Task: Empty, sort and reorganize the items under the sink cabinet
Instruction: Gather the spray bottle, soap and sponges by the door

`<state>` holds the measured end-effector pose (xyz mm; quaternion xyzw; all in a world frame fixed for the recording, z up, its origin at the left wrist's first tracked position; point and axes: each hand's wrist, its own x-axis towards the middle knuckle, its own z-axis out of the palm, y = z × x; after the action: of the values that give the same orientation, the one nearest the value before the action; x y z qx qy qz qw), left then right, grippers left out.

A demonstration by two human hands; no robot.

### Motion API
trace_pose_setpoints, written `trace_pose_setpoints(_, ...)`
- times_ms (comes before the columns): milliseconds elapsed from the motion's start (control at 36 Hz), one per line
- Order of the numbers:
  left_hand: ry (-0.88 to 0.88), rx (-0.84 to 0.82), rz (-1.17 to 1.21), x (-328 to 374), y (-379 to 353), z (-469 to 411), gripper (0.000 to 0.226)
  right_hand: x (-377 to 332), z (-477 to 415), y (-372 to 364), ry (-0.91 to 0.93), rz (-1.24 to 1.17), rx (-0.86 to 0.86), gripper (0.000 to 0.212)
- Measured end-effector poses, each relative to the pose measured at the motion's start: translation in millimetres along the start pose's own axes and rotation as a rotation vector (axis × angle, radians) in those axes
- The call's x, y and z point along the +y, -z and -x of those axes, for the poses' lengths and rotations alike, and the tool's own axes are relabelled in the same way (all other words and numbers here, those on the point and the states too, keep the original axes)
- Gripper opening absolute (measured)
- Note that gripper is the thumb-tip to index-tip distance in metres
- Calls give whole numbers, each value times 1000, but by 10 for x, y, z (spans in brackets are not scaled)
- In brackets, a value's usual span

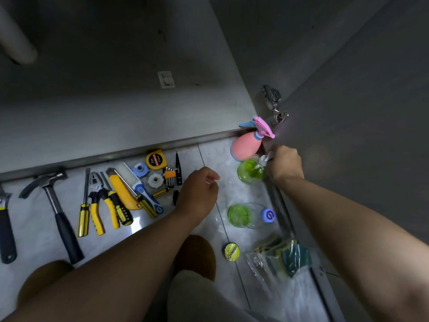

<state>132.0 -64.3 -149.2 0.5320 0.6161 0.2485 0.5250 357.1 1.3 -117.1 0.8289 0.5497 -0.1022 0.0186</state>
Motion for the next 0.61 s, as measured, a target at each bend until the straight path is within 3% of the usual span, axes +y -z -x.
trace_pose_setpoints(306,13,-50,-71,-60,-138,-12,19,88,258,-31,-23,40,-26,25)
trace_pose_setpoints(417,19,-93,-79,-50,-214,37,20,341,581,-18,73,178,-282,55)
trace_pose_setpoints(528,15,-158,-99,-98,-293,99,22,722,951,-177,88,-29,-545,73)
trace_pose_setpoints(611,22,-237,-102,-136,-347,149,29,906,1189,-347,33,-390,-606,95)
